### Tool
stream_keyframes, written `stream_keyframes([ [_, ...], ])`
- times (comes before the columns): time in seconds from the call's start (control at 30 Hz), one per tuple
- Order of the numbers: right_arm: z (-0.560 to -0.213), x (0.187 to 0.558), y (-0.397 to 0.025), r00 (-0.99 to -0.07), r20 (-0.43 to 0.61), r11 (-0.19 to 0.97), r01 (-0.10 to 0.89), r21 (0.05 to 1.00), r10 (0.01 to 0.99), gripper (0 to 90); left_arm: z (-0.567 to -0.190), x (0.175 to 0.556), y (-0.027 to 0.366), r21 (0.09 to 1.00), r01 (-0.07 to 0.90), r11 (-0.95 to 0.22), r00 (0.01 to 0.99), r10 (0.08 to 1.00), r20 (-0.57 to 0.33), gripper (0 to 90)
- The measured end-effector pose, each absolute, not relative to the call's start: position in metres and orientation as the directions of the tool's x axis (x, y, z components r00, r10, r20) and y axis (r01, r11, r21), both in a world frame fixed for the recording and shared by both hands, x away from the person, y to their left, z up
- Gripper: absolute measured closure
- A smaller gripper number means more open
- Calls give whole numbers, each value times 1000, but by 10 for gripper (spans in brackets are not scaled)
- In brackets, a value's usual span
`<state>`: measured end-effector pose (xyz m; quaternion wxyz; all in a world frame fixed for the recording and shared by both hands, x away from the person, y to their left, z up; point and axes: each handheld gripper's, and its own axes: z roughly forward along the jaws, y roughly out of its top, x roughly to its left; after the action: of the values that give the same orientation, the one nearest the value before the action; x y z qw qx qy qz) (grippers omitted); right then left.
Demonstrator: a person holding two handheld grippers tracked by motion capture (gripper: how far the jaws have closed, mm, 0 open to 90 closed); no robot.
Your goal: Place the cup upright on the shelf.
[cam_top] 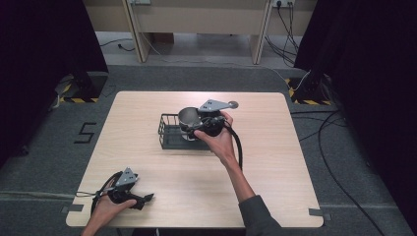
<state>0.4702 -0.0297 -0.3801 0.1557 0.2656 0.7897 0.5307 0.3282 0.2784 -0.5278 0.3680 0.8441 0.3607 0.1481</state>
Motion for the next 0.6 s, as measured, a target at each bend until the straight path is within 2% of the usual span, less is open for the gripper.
stream_keyframes([
  [0.6, -381, 441, -39, -833, 31, 295, 230, 927, 552, 151, -528, 328, 278, 728, 500, -469, 696, 718, -15, 0],
])
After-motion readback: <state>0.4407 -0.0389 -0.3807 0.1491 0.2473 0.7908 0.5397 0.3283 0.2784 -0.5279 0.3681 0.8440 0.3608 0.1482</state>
